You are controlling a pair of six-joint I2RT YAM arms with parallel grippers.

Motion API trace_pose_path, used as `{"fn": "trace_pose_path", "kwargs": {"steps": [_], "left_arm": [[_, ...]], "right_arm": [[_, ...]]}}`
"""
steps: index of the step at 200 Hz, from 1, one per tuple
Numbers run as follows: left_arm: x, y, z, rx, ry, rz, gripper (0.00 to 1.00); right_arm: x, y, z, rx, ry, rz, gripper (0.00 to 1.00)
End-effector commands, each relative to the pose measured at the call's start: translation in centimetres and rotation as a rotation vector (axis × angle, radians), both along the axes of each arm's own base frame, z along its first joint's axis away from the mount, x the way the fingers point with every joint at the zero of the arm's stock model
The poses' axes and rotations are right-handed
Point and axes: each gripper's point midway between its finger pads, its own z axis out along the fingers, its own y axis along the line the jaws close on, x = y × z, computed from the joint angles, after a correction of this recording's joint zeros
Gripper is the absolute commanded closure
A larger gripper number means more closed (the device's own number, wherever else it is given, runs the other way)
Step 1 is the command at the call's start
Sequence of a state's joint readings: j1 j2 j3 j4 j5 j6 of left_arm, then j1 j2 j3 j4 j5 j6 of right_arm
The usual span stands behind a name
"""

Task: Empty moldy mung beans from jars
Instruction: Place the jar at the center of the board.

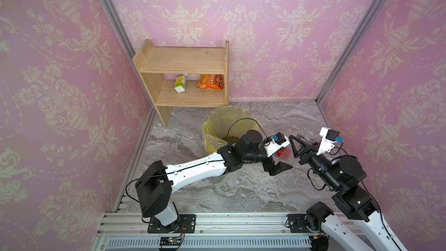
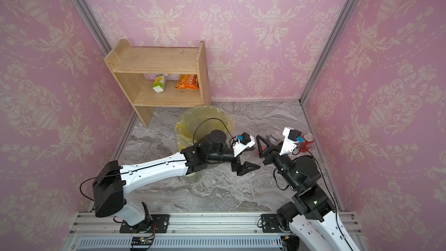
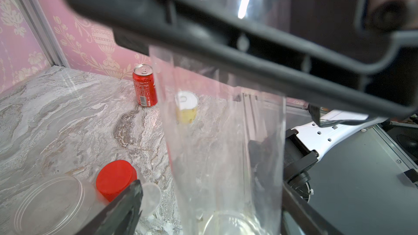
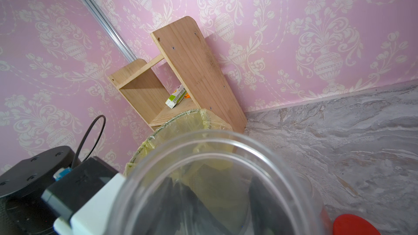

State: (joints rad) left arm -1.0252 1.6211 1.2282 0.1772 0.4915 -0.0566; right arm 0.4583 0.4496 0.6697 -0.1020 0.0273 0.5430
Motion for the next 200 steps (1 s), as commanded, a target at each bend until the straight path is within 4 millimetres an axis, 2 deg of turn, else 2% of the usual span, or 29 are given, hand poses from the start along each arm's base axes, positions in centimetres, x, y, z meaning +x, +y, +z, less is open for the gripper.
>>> {"fn": "trace_pose_path", "kwargs": {"steps": [1,30,68,96,107,128,144,168,200], "left_arm": [[1.6,-0.6,1.0,-0.037,-0.018,0.061,0.16],[1.6,-0.9,0.3,-0.025,-0.005,0.053,0.22],[2.1,-0.7,-0.1,-0.013,-0.021,0.075,0.46],[2.2,-0.7,-0.3,0.014,-0.028,0.072,0.57],[2.6,-0.6,-0.4,0.025,-0.027,0.084,0.59],[3.6,0.0,-0.7,0.038,-0.008,0.115,0.63],[4.4,0.7,-0.8,0.045,-0.006,0.131,0.67],[5.6,1.7,-1.2,0.045,-0.001,0.155,0.71],[5.9,2.2,-1.5,0.084,-0.03,0.156,0.74]], "right_arm": [[-0.1,0.0,1.0,0.113,-0.013,0.011,0.6],[-0.1,-0.5,1.2,0.15,-0.026,-0.013,0.59],[0.3,0.1,1.3,0.153,-0.009,0.004,0.59],[0.6,0.5,1.6,0.157,0.001,0.016,0.54],[0.8,0.6,1.6,0.156,0.01,0.021,0.51],[1.0,0.5,1.3,0.157,0.041,0.005,0.34],[1.0,0.2,1.2,0.148,0.052,-0.011,0.28],[1.0,0.3,1.2,0.136,0.064,-0.002,0.25],[1.2,0.6,0.7,0.105,0.095,0.003,0.2]]}}
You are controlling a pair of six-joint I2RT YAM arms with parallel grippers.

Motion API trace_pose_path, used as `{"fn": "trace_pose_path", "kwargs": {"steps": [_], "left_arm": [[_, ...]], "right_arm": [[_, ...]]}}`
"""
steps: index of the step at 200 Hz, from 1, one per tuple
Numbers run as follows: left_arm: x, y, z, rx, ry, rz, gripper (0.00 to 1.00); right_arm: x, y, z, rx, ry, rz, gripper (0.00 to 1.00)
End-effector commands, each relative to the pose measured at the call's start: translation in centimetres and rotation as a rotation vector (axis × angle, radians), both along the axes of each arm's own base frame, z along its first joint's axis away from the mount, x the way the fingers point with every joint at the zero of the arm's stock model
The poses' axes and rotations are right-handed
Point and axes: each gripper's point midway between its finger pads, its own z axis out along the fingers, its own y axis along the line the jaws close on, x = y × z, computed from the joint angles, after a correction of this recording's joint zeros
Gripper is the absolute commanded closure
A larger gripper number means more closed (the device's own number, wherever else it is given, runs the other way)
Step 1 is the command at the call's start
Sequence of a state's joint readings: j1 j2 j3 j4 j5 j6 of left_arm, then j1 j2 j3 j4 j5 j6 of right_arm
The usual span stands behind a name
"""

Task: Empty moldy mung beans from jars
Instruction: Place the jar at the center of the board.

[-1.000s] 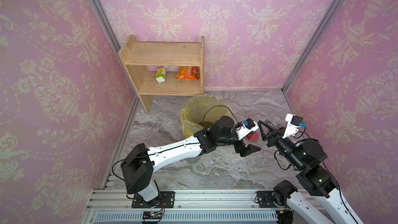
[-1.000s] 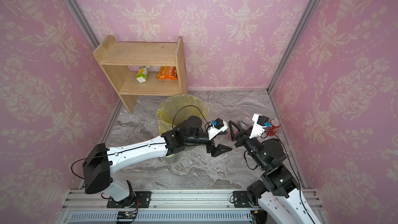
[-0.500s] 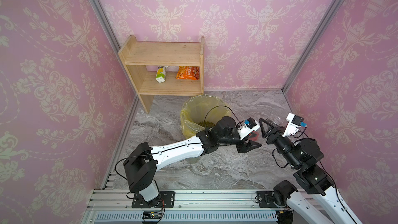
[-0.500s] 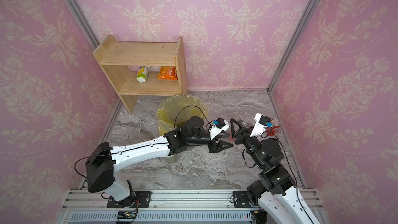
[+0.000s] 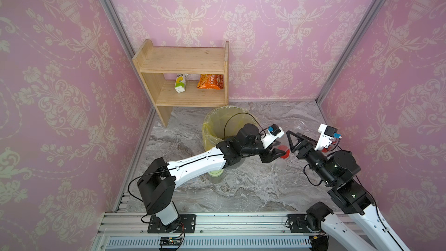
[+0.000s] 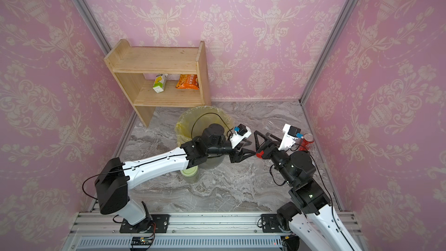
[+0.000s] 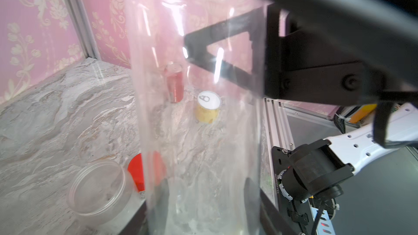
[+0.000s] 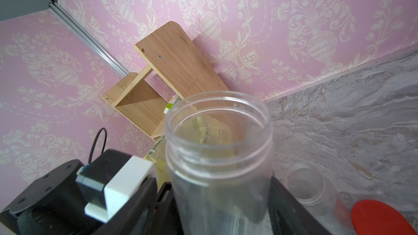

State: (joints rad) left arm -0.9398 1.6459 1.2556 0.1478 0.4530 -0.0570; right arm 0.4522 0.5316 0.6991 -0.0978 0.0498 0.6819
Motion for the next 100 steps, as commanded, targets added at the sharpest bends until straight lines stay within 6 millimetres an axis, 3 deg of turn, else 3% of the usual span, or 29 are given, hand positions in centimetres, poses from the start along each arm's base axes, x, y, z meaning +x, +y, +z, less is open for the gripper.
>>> {"fn": "trace_pose_path", "kwargs": {"steps": [1,31,100], "left_arm": [[1.0,0.6,-0.9,0.059,-0.033,0.033,0.74],[1.1,1.2,-1.5,0.109,-0.048,0.042,0.74],[0.5,2.0,-2.0,0.115,-0.069,0.041,0.73]], "right_arm": [[-0.4,0.4,1.2,-0.001,-0.005,0.029,0.2],[-0.3,0.1,1.5,-0.048,0.001,0.013,0.21],[0.9,-0.1,1.6,-0.071,0.053,0.004,0.36]]}}
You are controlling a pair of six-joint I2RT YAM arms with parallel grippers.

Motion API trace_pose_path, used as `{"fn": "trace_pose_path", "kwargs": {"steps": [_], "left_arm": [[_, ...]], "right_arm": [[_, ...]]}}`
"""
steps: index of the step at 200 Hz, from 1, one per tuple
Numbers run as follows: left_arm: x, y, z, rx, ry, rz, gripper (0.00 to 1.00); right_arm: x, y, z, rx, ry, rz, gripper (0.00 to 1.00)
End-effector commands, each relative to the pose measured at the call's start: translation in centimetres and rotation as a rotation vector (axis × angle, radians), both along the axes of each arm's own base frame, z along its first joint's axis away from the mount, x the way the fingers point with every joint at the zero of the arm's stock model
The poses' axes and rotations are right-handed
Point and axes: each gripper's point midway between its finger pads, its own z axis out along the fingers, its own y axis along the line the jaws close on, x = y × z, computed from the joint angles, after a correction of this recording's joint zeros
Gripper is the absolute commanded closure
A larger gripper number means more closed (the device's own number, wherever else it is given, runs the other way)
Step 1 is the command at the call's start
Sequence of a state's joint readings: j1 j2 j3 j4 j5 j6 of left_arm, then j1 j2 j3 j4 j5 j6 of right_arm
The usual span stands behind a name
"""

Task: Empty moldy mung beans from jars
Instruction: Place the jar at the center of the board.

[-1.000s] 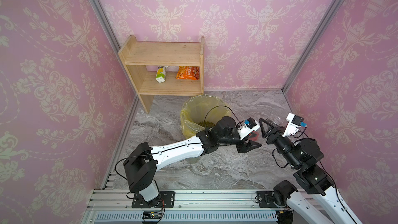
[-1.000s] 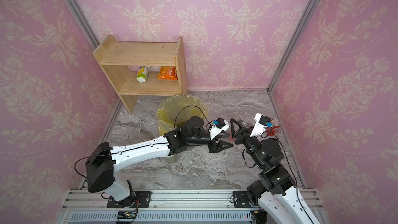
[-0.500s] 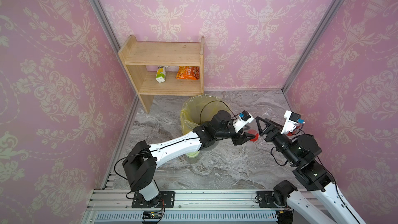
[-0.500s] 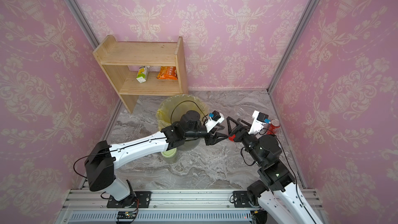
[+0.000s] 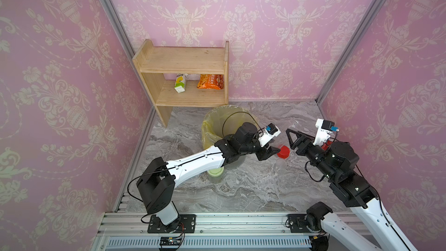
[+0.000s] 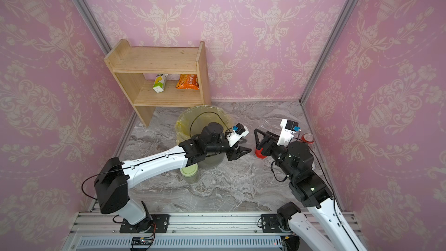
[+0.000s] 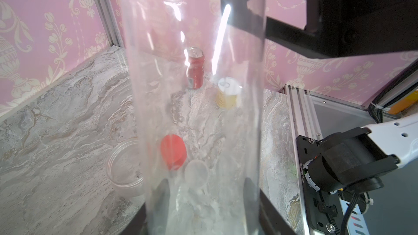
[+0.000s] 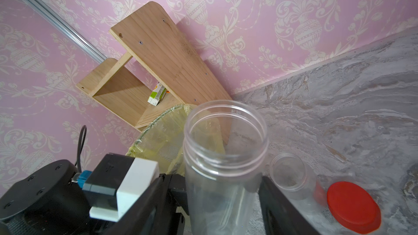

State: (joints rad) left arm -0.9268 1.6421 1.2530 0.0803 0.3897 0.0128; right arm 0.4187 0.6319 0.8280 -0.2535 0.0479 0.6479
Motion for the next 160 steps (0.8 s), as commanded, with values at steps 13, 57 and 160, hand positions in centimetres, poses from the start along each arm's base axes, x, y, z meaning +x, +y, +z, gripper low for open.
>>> {"fn": "trace_pose_path", "kwargs": {"steps": [13,57,160], "left_arm": [[-0.8,1.0,-0.6,0.034,-0.022,-0.007,0.73],[-1.2,1.1,-0.7,0.029,-0.036,-0.009,0.72],[-1.0,1.3,-0.9,0.05,-0.064,-0.005,0.72]], "right_arm": [[-0.2,0.1,1.7,0.021,-0.043,0.025,0.36],[0.9,0.0,0.7,0.061,-0.021,0.012,0.33],[1.5,1.3,-0.1,0.053,0.031,0.088,0.48]]}}
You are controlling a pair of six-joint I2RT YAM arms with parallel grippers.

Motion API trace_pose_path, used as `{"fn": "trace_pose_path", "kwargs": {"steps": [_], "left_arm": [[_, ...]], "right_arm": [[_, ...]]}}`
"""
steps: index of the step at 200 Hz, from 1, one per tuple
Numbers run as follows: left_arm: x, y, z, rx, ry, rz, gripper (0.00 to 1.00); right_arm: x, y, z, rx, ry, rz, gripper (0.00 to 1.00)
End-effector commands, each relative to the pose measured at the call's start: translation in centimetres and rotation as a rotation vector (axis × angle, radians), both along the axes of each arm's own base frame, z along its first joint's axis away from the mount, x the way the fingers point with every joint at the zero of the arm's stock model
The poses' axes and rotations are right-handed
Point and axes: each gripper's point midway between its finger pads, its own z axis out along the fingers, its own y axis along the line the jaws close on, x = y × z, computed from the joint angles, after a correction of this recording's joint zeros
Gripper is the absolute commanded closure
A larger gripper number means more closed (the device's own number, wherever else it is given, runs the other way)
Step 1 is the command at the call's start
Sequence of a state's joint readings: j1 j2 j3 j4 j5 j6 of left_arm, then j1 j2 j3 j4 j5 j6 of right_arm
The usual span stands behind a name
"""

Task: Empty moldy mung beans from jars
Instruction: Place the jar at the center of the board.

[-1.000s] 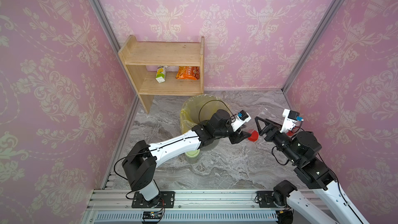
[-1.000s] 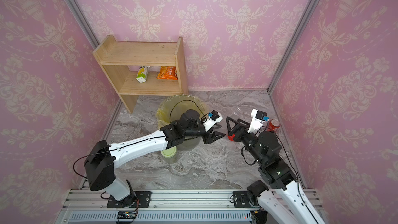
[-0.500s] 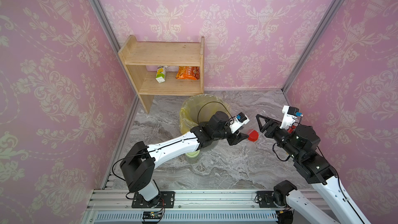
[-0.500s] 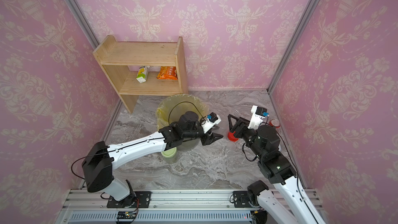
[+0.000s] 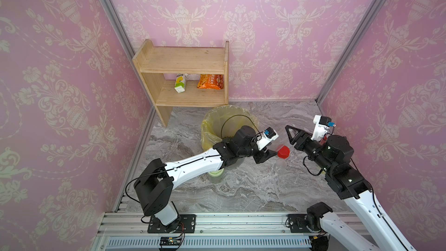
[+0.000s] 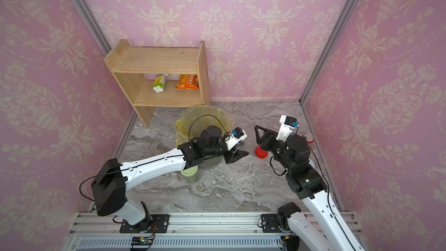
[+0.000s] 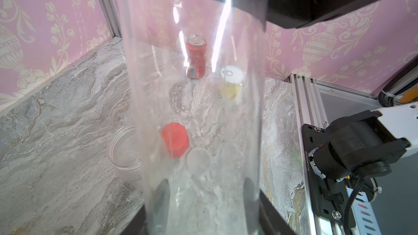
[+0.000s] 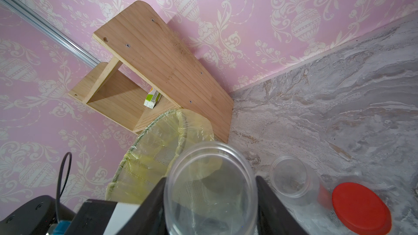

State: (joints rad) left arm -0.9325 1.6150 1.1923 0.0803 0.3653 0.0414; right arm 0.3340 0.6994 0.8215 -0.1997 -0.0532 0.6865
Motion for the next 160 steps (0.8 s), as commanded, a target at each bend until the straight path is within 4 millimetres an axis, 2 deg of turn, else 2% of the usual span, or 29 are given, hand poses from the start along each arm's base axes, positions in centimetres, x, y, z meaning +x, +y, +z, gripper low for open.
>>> {"fn": "trace_pose_path", "kwargs": {"steps": [1,28,58,105,160], "left_arm": [[-0.5,0.3,0.6,0.011,-0.051,-0.012,0.72],[-0.2,0.4,0.5,0.02,-0.058,-0.001,0.64],[0.3,0.5,-0.1,0.032,-0.056,0.021,0.4],[0.2,1.5,0.9,0.007,-0.073,0.059,0.01],[-1.6,4.8,2.9,-0.006,-0.09,0.104,0.01]], "right_arm": [[-0.4,1.3,0.7,0.012,-0.01,0.079,0.49],[-0.7,1.3,0.6,0.008,-0.011,0.088,0.54],[-0.9,1.2,0.4,0.005,-0.007,0.084,0.56],[-0.4,1.3,-0.6,-0.057,-0.047,0.095,0.59],[0.5,0.9,-3.3,-0.196,-0.145,0.077,0.62]]}}
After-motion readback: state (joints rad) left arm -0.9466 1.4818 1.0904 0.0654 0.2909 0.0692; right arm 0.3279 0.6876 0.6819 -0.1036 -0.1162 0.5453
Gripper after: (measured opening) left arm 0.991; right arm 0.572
